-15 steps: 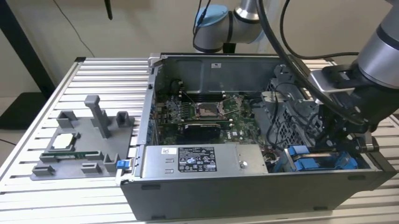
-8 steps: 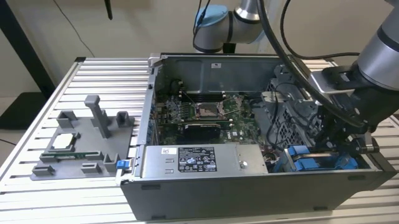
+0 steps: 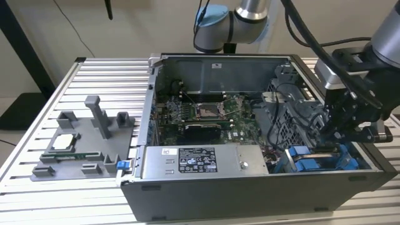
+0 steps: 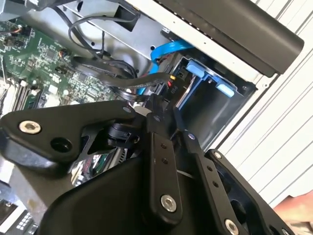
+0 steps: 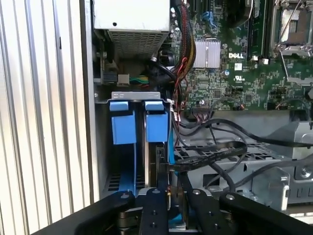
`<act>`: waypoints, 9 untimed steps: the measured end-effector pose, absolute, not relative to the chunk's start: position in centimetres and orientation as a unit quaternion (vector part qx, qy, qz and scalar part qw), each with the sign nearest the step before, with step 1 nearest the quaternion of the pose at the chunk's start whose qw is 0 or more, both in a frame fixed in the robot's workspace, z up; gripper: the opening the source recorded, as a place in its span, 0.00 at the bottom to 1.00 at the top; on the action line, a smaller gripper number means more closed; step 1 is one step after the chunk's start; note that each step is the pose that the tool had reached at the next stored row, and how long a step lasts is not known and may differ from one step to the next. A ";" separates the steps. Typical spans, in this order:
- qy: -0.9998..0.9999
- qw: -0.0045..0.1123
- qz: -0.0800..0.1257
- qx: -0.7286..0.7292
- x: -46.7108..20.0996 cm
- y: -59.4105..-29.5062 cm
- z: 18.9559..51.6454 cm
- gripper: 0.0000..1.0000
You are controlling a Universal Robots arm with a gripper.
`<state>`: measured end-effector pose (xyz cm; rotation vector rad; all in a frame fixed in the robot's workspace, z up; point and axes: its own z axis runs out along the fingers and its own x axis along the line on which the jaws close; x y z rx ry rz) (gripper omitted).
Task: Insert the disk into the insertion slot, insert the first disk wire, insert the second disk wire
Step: 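Insert the second disk wire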
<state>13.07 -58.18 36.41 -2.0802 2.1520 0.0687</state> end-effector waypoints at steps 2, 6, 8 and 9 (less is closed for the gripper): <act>0.717 0.074 0.023 -0.693 13.1 -58.2 36.8 1.00; 0.717 0.074 0.023 -0.693 13.1 -58.2 37.5 1.00; 0.717 0.074 0.023 -0.693 13.1 -58.2 37.8 1.00; 0.717 0.074 0.023 -0.693 13.1 -58.2 37.9 1.00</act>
